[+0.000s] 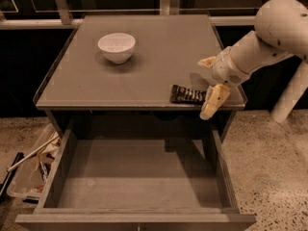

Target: Place rxbar chocolate into top drawer

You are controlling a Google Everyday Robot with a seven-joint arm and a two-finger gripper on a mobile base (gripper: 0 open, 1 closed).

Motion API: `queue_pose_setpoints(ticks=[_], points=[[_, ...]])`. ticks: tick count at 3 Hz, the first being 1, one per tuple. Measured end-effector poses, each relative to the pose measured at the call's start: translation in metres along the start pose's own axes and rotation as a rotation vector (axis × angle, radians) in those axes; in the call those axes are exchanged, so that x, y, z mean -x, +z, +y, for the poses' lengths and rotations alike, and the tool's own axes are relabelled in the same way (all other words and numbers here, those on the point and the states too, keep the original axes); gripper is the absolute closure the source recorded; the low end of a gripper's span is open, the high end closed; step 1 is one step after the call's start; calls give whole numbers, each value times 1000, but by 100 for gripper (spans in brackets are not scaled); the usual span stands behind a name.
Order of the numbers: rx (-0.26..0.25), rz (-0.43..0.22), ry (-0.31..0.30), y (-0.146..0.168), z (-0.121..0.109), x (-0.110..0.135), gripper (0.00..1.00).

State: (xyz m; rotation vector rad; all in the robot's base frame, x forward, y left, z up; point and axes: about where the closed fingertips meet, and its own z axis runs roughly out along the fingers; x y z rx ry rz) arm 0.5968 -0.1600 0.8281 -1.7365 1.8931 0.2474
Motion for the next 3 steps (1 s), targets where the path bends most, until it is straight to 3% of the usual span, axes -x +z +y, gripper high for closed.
queue_pose_setpoints(ticks=[1,3], points=[[0,-1,0,0,-1,0,19],[0,-1,0,0,-1,0,65]])
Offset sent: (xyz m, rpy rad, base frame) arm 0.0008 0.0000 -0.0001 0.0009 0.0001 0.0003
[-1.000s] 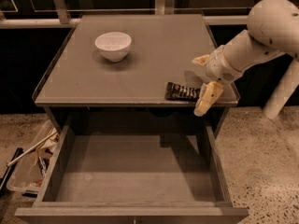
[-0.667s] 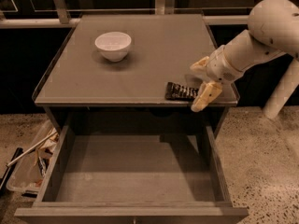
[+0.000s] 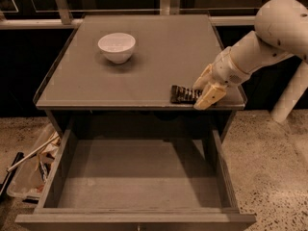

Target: Place rxbar chocolate into top drawer

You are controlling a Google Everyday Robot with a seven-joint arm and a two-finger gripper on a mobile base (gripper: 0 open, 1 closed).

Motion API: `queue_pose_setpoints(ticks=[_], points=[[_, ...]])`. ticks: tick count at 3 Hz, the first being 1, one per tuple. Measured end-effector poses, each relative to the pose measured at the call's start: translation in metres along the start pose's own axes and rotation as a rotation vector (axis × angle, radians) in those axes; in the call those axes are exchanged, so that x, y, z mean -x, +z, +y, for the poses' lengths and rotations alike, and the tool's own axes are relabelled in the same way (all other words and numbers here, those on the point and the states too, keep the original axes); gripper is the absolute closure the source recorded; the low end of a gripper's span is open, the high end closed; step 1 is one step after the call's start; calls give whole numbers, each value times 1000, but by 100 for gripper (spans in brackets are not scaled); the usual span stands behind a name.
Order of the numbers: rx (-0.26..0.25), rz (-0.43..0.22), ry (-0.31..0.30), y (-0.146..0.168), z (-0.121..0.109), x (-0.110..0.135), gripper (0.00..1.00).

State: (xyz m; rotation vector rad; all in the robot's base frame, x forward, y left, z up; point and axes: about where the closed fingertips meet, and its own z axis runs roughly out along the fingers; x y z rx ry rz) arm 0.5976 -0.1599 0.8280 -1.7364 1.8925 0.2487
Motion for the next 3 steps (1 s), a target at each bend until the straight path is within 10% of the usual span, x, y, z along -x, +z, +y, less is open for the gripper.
queue_pose_setpoints(ticks=[1,3], points=[[0,0,0,0,0,0,89],[8,15,-24,2,4,9,100]])
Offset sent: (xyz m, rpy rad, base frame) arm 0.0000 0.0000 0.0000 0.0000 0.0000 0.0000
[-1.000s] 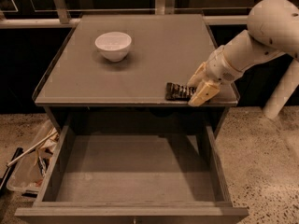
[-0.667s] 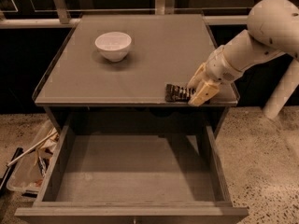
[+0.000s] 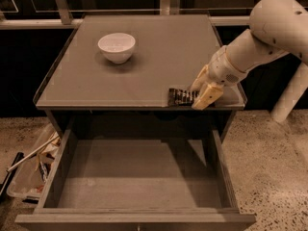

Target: Place rxbar chocolate into top drawer

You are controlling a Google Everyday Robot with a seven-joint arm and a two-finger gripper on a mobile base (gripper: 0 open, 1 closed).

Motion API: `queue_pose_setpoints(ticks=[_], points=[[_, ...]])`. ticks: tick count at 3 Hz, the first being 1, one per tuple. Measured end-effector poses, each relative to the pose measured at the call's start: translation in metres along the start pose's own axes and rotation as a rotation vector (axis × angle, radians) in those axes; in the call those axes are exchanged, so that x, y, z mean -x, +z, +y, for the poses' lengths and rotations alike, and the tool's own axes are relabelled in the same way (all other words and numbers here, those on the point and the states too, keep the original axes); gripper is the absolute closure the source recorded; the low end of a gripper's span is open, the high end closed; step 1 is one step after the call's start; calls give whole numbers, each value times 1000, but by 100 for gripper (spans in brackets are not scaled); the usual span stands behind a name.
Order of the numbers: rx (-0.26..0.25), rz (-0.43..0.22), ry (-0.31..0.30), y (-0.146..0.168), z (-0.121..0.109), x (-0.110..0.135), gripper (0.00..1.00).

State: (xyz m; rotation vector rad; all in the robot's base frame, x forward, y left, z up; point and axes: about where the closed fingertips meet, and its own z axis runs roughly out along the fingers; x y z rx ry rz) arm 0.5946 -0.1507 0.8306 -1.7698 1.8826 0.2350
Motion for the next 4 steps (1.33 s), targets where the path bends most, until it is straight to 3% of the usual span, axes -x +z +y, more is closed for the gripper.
queue_pose_setpoints(ticks=[3,4], points=[[27,35,-65,6,9,35,100],[23,53,-93,-6,28,42,100]])
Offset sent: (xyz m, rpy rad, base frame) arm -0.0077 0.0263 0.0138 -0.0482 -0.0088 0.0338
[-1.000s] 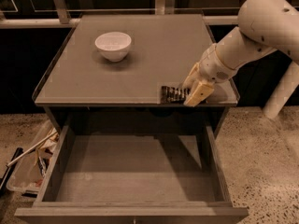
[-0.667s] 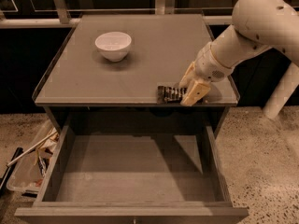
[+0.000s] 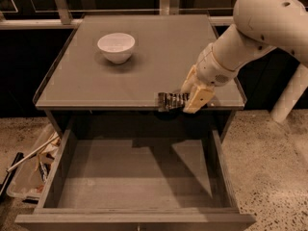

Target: Place rxbar chocolate into top drawer

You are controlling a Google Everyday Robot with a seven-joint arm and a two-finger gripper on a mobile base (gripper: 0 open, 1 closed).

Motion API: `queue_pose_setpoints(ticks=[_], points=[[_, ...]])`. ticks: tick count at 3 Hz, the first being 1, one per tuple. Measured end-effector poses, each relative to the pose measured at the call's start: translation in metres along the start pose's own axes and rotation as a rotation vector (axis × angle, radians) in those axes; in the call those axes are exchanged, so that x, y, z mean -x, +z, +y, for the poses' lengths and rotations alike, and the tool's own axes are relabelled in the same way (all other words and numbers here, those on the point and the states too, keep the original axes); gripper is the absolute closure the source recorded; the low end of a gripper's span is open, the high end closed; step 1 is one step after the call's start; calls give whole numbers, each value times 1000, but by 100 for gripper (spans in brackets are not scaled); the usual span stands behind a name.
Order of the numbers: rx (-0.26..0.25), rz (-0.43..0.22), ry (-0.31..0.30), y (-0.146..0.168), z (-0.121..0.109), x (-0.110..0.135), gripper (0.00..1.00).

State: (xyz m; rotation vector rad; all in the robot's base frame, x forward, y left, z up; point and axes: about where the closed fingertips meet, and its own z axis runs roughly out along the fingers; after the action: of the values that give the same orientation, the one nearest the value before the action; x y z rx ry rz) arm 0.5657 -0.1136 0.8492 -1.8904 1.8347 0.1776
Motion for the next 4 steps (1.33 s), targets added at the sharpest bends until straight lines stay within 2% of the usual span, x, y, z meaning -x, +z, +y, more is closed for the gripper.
queue_pose_setpoints(ticks=[1,2,3,4], points=[[-36,20,-21,-18,37,-3,100],[-74,51,-17,-28,86,-22,100],[-89,70,10,-25,125,-46,100],[-103,82,19,-10,135,-61,100]])
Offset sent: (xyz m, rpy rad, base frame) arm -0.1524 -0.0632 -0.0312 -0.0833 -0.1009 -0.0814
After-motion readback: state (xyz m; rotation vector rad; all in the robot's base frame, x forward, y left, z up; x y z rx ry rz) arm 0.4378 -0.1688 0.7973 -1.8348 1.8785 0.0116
